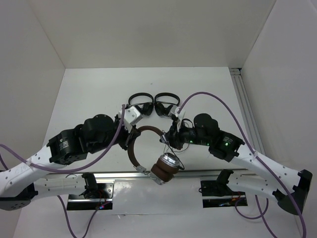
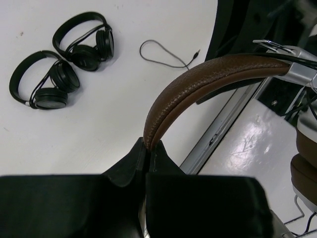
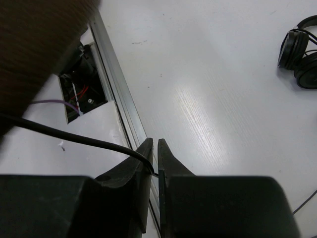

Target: Wrap the headphones

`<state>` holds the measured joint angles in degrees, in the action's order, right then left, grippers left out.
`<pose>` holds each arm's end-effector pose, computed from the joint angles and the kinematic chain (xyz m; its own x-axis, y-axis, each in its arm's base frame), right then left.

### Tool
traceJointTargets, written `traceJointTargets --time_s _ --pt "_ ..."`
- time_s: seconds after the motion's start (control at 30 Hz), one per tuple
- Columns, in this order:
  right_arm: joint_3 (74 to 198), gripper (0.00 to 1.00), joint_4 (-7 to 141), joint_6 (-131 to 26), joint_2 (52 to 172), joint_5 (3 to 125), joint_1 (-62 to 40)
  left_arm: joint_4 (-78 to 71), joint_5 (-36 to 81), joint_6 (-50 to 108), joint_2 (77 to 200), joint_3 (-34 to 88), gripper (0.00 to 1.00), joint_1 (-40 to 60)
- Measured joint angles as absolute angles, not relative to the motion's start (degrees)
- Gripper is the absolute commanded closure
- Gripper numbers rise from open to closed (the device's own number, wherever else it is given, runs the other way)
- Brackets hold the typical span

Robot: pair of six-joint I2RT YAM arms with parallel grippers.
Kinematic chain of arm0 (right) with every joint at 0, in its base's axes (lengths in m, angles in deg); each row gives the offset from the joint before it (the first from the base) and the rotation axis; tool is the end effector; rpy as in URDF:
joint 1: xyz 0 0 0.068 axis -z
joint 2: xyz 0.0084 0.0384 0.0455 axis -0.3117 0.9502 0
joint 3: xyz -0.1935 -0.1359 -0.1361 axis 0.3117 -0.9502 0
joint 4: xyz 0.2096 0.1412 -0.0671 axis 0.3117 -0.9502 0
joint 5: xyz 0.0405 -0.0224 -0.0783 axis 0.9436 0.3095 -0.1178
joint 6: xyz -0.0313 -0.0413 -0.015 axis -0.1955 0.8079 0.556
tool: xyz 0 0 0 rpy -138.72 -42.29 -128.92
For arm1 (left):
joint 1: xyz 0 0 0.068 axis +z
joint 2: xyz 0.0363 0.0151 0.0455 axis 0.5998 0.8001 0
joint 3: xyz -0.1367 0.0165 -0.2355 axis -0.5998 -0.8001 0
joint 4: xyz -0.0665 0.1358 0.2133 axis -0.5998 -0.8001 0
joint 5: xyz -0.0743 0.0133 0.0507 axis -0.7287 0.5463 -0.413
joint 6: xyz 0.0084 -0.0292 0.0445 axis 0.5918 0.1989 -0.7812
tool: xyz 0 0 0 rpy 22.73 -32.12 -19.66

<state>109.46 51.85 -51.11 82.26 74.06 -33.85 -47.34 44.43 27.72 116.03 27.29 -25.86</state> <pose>0.1171 0.1678 0.3379 -0.2711 -0.2069 -0.9400 -0.9104 0.3721 0.1807 0.0861 -0.1491 0.4232 -0.3090 0.2036 -0.9290 0.7198 0.6885 -0.0885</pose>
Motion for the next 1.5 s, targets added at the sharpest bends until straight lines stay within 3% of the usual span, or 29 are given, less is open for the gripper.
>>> traceJointTargets --time_s 0.6,0.97,1.07,1.23,1.33,1.5 --pt "98.22 0.67 76.68 -57.23 87.88 78.67 -36.14 -37.49 45.37 34.93 108.27 24.54 1.00 -25.86" --pt "90.07 0.64 95.78 -59.96 97.25 68.60 -42.46 -36.96 57.96 42.87 103.88 24.60 1.00 -25.86" --pt "89.33 0.69 101.53 -60.92 101.30 66.32 -44.36 -38.34 62.01 45.69 103.46 25.52 1.00 -25.86" --pt "89.31 0.88 107.89 -61.71 107.88 63.46 -48.58 -44.18 70.27 52.07 103.66 29.13 1.00 -25.86" --pt "89.28 0.88 110.43 -62.08 111.29 62.00 -50.55 -49.14 75.78 56.59 104.38 32.71 1.00 -25.86" --pt "88.37 1.00 115.15 -63.00 114.41 59.04 -52.49 -56.87 82.79 63.15 105.85 37.34 1.00 -25.86"
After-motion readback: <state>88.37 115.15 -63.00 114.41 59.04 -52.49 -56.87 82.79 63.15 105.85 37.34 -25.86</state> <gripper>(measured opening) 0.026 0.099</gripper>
